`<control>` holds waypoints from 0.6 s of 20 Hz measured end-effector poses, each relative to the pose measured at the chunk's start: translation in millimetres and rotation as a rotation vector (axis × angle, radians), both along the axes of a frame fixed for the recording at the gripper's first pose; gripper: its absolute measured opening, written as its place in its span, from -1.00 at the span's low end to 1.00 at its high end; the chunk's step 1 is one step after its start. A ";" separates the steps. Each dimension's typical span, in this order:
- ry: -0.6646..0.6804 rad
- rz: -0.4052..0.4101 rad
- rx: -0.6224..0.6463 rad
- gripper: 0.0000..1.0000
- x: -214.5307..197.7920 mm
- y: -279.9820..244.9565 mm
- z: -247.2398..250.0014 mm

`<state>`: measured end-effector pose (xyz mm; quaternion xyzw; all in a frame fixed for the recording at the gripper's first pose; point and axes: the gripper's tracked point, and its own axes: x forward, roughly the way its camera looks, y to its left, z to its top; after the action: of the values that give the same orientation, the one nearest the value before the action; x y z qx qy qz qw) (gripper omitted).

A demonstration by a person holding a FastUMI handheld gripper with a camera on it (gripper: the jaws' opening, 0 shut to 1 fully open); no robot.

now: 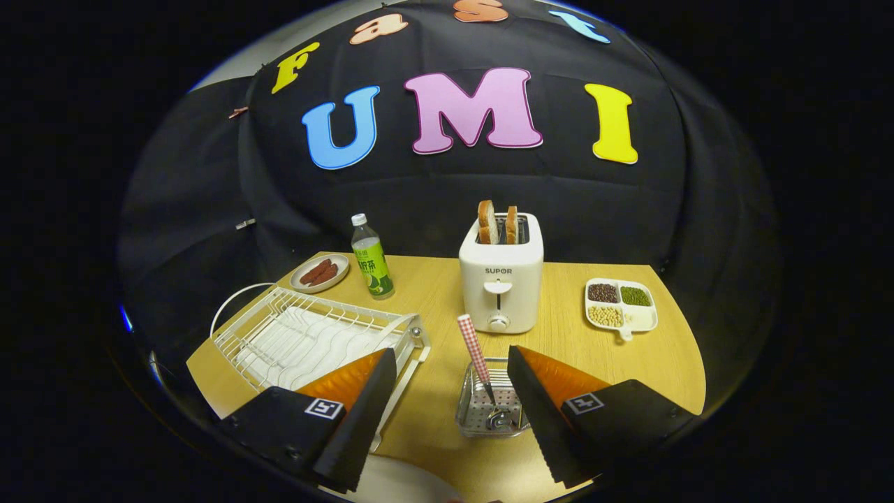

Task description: Take the plate from the dish rack, then take the spoon from the basket and place it into the plate.

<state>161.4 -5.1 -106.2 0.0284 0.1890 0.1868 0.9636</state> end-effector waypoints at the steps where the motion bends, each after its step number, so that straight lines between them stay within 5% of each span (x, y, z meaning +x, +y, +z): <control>1: -0.004 -0.004 -0.017 0.97 7.7 0.8 -2.4; 9: 0.047 -0.015 -0.090 0.95 62.8 15.3 -40.7; 12: 0.071 -0.038 -0.117 0.60 78.7 14.6 -56.0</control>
<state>240.0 9.5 -162.2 -0.0178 0.2329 0.1558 0.9598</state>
